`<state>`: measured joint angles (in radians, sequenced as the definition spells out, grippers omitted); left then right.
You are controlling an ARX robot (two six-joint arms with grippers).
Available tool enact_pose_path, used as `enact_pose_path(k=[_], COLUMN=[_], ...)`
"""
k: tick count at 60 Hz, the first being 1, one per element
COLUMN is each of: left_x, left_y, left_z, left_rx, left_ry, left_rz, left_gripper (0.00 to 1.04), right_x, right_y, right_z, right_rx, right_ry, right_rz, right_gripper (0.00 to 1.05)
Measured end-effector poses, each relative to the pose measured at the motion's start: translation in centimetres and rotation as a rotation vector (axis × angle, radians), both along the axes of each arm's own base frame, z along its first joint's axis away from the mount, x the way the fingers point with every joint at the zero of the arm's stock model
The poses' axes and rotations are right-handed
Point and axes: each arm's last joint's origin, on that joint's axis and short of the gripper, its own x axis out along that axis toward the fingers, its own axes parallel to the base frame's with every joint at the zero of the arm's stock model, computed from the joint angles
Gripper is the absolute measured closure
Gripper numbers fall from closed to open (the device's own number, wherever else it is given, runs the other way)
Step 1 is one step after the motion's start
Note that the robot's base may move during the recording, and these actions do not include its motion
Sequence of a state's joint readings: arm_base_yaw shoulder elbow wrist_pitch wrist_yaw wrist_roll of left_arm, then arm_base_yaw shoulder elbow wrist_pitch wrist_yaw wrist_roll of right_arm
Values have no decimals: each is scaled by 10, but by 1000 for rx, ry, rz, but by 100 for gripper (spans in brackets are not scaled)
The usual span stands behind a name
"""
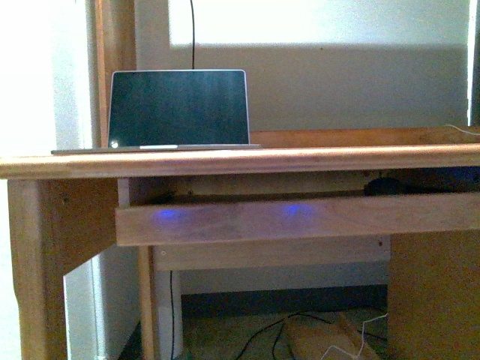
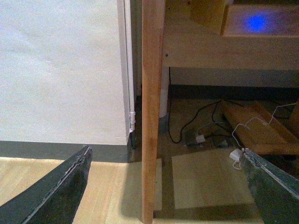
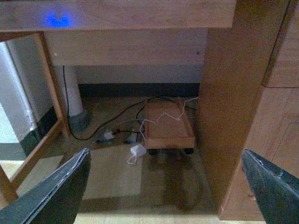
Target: Place mouse
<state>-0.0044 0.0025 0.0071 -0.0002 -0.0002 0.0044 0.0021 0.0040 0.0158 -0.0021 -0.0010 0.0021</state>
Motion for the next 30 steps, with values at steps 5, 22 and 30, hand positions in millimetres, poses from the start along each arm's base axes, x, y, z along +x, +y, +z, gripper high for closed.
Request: enact_pose_path(k=[5, 22, 30], left_x=[0, 0, 0], left_y=[0, 0, 0], left_z=[0, 0, 0], left_rx=[0, 0, -14], left_ry=[0, 0, 18], left_rz=[0, 0, -30], left_gripper=[8, 8, 8], right_x=[0, 0, 0], right_y=[0, 0, 0], right_z=[0, 0, 0], right_rx=[0, 0, 0], right_ry=[0, 0, 0], right_rz=[0, 0, -1], right_gripper=[7, 7, 7])
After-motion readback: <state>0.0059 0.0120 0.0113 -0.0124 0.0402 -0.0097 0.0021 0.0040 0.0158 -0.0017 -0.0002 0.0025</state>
